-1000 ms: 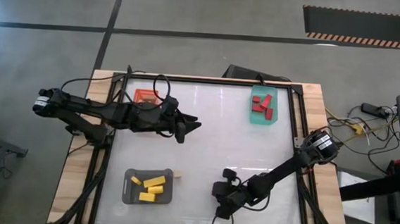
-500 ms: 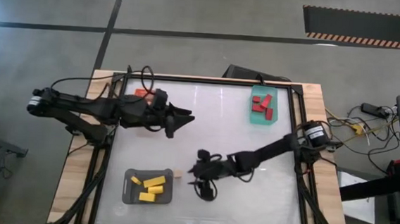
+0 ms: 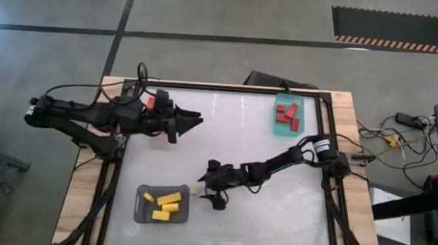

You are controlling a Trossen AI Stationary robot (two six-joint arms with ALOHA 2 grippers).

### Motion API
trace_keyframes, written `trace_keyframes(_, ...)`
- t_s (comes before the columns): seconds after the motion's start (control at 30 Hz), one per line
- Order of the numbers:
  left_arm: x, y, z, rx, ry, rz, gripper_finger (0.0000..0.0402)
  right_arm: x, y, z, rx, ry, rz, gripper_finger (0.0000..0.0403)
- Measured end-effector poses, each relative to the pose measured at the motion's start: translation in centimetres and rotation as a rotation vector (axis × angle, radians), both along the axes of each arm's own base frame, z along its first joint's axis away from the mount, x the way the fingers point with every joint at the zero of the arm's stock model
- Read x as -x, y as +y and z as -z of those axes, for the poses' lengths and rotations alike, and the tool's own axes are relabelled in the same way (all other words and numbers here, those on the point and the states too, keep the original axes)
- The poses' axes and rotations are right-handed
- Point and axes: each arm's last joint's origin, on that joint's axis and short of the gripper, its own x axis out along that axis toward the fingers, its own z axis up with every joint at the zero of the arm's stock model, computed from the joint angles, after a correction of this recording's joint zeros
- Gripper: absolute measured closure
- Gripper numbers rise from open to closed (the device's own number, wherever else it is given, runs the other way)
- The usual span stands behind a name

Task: Sort & place blocks by color
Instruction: Put the brown block into the orange bin

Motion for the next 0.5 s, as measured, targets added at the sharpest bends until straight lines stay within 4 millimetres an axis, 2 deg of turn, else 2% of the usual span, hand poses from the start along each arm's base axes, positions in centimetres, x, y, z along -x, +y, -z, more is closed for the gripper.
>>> trace_keyframes(0.23,0.7,0.1,-0.5,0.003,-0.023,-0.005,0.0233,-0.8,0.2,1.9,-0.038,-0.078,-0.032,0.0115)
trace_keyframes(0.5,0.7,0.2,-0.5,0.002,-0.023,-0.025,0.0233,-1.9,0.3,2.6,-0.016,-0.127,-0.047,0.0145)
